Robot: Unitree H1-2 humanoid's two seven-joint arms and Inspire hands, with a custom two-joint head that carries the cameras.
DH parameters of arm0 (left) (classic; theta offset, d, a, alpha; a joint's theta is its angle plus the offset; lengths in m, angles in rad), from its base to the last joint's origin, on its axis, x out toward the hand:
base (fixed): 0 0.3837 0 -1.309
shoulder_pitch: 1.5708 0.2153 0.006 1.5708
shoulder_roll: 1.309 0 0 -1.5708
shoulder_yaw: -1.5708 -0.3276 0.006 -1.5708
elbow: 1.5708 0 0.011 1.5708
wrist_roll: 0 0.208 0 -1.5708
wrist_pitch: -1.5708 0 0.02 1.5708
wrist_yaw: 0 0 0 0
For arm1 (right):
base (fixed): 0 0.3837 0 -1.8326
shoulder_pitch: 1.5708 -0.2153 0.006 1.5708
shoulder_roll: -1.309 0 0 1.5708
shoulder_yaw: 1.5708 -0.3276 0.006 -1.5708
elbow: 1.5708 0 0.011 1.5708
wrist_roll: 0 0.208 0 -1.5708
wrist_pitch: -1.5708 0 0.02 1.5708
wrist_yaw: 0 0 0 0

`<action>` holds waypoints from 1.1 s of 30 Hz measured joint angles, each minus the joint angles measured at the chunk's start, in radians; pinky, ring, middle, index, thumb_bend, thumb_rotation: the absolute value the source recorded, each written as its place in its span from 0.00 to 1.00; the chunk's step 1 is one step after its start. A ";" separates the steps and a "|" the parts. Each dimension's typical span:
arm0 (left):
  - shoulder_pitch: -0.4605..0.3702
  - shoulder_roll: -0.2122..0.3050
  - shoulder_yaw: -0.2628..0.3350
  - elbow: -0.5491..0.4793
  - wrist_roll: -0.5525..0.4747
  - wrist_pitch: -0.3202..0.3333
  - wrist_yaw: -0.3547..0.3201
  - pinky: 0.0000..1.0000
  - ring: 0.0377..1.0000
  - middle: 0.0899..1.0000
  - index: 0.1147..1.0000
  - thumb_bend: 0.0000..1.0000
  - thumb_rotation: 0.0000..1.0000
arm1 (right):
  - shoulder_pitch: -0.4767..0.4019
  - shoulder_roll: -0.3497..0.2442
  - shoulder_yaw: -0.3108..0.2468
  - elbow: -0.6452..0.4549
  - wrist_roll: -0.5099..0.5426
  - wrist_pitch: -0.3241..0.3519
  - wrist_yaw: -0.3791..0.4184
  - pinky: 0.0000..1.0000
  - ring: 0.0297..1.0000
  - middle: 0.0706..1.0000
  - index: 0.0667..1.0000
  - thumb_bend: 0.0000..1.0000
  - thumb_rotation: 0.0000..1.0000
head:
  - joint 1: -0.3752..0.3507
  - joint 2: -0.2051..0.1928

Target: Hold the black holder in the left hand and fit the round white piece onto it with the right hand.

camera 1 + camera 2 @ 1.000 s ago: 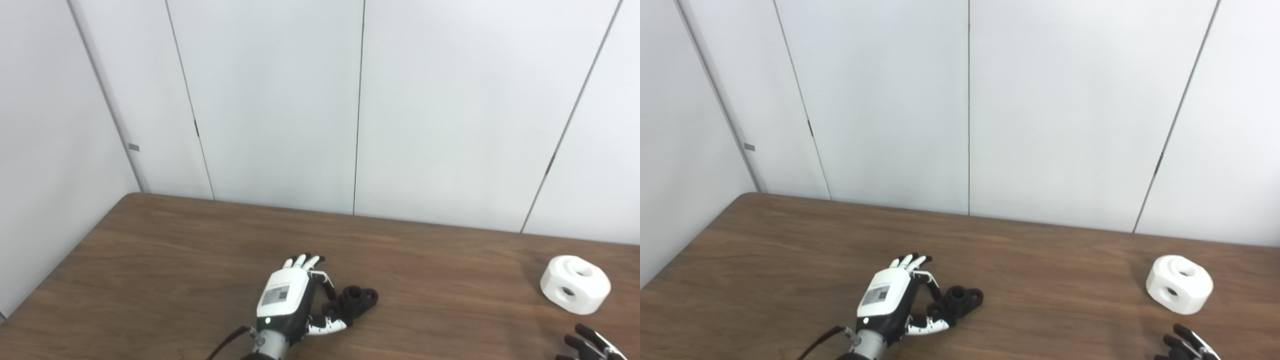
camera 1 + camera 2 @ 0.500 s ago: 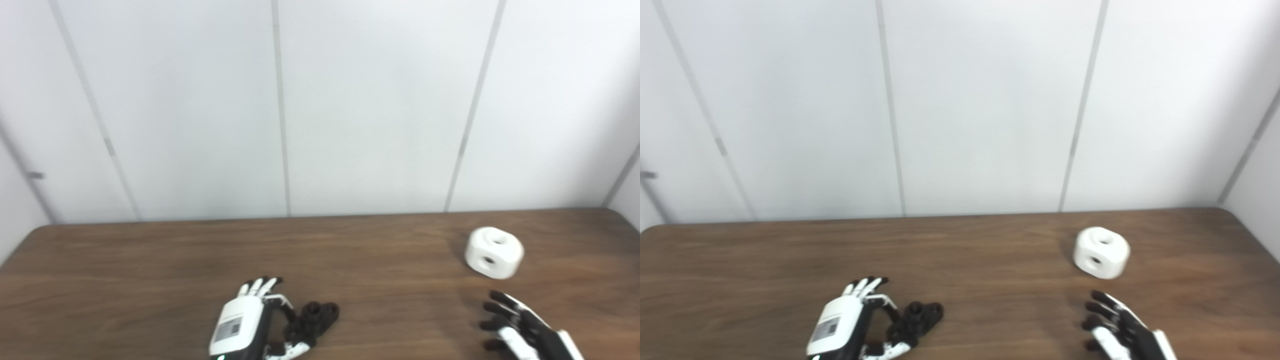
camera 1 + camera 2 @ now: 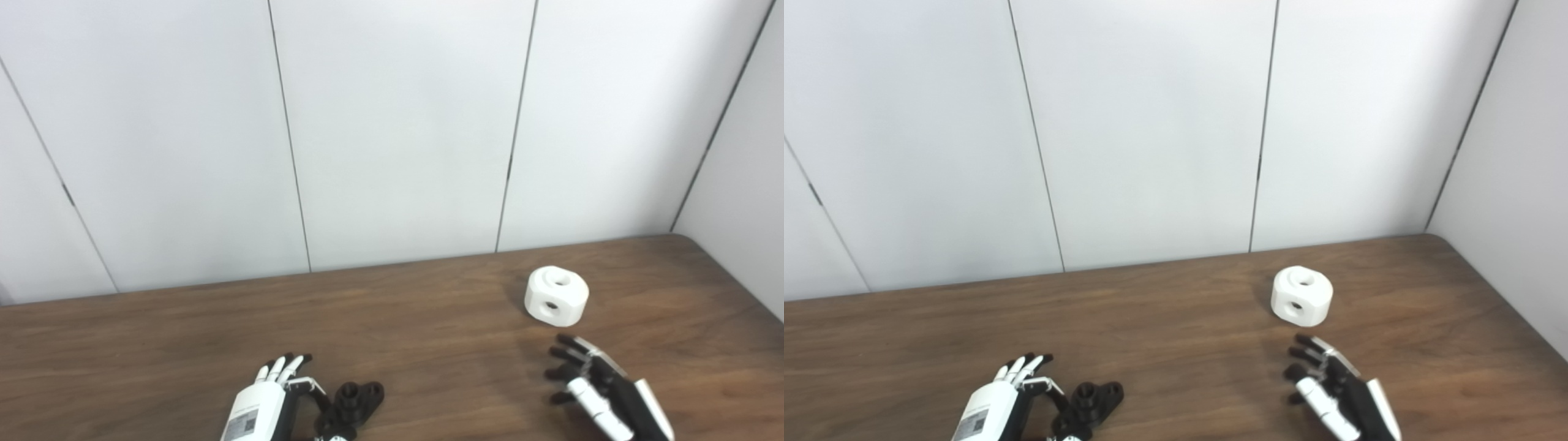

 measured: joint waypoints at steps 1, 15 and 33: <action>-0.001 0.002 0.004 0.001 -0.001 -0.004 -0.004 1.00 0.99 0.92 0.42 0.52 0.05 | -0.017 -0.003 -0.015 -0.018 -0.034 0.002 -0.019 0.47 0.68 0.79 0.81 0.55 0.57 | -0.025 -0.005; -0.016 0.051 0.073 0.059 -0.086 -0.151 -0.023 1.00 0.99 0.93 0.41 0.51 0.05 | -0.239 -0.102 -0.048 0.071 -0.480 0.109 -0.169 0.57 0.72 0.79 0.81 0.77 0.57 | -0.235 -0.018; -0.024 0.079 0.120 0.110 -0.150 -0.240 -0.027 1.00 1.00 0.95 0.41 0.51 0.04 | -0.493 -0.324 0.146 0.431 -0.594 0.282 0.051 0.71 0.94 0.94 0.88 1.00 0.56 | -0.356 -0.026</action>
